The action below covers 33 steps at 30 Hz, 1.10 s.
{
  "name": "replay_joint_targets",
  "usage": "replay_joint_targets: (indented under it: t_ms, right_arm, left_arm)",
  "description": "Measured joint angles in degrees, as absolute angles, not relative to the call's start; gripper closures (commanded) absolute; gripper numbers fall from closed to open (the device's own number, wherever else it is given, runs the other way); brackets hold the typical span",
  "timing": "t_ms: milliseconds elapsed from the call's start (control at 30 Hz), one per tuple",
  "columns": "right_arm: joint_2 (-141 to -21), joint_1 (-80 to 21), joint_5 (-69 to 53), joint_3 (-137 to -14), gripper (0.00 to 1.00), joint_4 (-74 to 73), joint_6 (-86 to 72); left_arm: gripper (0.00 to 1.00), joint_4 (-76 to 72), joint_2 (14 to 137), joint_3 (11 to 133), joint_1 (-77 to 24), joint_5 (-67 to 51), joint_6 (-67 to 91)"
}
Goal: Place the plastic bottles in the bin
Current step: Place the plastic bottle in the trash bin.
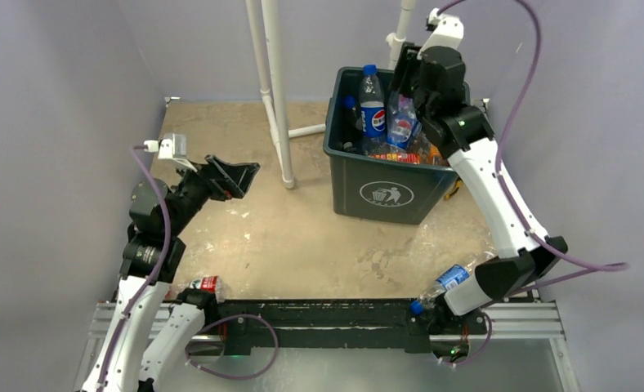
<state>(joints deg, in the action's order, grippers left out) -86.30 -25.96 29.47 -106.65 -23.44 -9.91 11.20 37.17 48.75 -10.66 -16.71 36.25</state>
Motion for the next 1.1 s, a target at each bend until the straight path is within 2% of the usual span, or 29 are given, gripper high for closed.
replay_joint_targets:
  t_ms: [67,100,333,533,767,1000,1100]
  right_arm:
    - [-87.79,-24.60,26.50,-105.12,0.07,-26.26,-12.99]
    - [-88.16,-24.40,25.23,-104.55,0.01,-27.49,-14.22]
    - [-84.97,-24.40,23.81,-104.47,0.01,-30.94,-19.03]
    - [-73.54,-23.20,33.56,-102.35,0.01,-29.10,-18.96]
    - [-63.79,-11.38,37.58,-93.30,0.01,-27.99,-20.58]
    - [-65.67,-4.60,31.33,-80.90,0.01,-28.91,-23.49]
    - [-67.29,-2.17,26.46,-75.79,0.07,-28.29,-25.04]
  left_arm:
    - [0.01,12.49,35.88,48.75,-10.66,-16.38,35.55]
    - [0.01,12.91,35.09,48.75,-10.66,-16.10,35.22]
    - [0.01,12.71,32.60,47.94,-10.66,-15.49,34.74]
    - [0.01,12.36,33.15,46.22,-10.66,-14.90,35.20]
    - [0.01,11.97,33.01,45.74,-10.66,-14.37,36.38]
    - [0.01,18.24,30.85,46.11,-10.66,-9.76,34.76]
    - [0.01,20.40,30.24,46.33,-10.66,-8.47,33.74]
